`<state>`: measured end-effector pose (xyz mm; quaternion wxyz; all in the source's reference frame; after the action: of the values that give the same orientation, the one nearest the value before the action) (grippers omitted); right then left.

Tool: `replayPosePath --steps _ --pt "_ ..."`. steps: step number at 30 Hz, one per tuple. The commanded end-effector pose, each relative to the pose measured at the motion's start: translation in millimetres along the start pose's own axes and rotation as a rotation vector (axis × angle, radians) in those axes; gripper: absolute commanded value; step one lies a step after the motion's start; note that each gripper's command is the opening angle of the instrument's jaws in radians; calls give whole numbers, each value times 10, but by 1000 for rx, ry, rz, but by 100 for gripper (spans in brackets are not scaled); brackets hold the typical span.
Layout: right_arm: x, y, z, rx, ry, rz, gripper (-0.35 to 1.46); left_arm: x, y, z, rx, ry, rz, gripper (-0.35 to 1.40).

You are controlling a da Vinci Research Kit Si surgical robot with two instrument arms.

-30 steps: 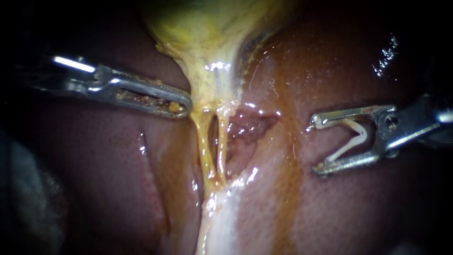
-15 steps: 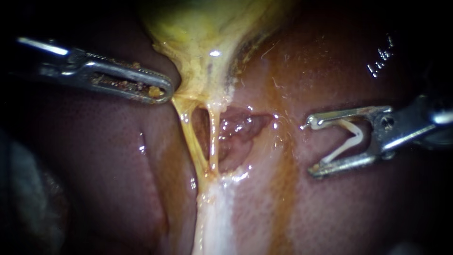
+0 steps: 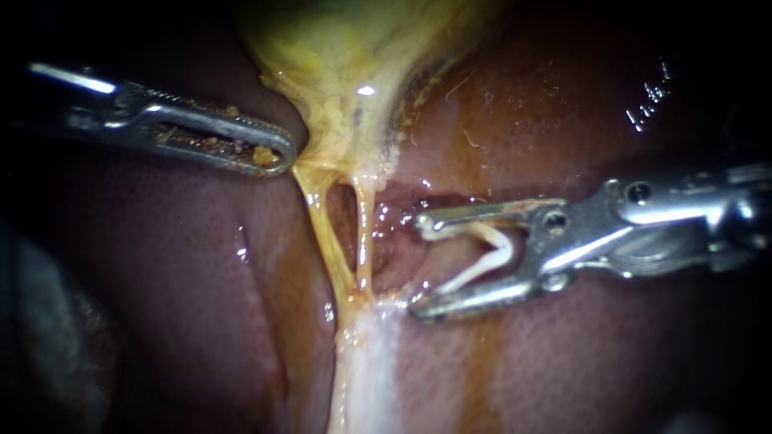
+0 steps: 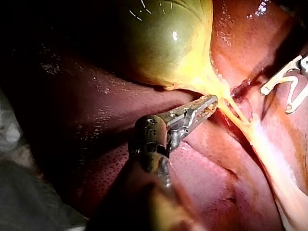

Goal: Clipping first clip left tube

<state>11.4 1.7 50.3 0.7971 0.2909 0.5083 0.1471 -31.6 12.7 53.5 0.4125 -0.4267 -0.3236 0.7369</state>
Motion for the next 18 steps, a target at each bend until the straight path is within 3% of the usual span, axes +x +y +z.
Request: replayPosePath --steps 1,10,18 --pt "0 1 6 -1 7 10 47 0 0 0 0 0 0 -35" --pt "-15 12 46 15 22 44 49 0 0 0 0 0 0 -35" --pt "-46 31 65 4 16 82 49 0 0 0 0 0 0 -35"
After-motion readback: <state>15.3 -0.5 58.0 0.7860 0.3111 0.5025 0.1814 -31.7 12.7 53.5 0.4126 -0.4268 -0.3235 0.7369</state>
